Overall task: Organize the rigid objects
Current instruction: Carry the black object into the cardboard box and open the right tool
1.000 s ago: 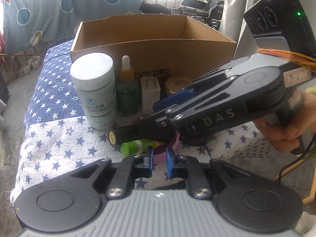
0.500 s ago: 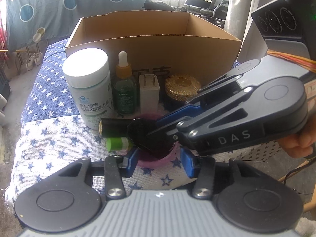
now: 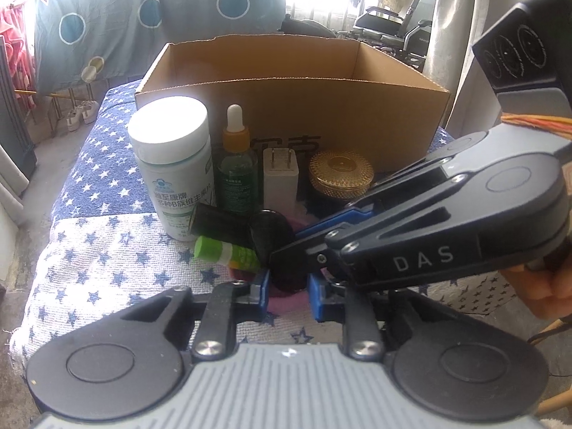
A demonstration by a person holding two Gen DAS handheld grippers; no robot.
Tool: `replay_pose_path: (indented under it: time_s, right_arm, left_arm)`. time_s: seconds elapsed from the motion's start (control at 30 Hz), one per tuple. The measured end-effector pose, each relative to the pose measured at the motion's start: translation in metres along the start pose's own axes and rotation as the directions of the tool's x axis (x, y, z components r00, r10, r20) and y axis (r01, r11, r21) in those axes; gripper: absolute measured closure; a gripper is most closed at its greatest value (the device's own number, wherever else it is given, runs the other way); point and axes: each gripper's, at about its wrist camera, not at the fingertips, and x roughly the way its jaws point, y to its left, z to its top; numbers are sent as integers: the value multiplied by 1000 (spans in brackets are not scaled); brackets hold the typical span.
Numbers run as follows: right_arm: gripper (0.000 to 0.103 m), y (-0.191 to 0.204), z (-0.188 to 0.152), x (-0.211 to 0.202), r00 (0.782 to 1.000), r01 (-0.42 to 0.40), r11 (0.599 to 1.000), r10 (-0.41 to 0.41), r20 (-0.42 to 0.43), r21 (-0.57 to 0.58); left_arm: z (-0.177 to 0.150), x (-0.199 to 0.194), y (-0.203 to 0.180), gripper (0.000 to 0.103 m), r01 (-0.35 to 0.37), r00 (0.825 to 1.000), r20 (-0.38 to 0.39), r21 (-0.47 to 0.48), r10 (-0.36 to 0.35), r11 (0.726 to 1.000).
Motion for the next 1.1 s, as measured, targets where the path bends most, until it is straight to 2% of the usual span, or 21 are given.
replay_pose_path:
  time_s: [0.2,0.4,0.7,0.93,1.1]
  right_arm:
    - [88,9,-1,-11,999,24,1000,-24,44,12]
    - [88,28,7,-36,994,50,999,-48,96,-13]
    - [88,61,57,-93,971,100,992,-80,226,-80]
    - [89,58,110,-106,968,93,994,-75,239,-62]
    - [88,38,144,-99,970,73,997,-68,232,-11]
  left_arm:
    - [0,-9,-3,85,-12,999,44,6,12,1000]
    - [5,-38,-6,85,-26,992,126,24,23,999]
    - [48,-85,0,85,-52,960,279,33,41,998]
    - [100,-87,21,85,-45,968,250,19,38,999]
    - [126,-69,36,85,-40,973,226,11,37,999]
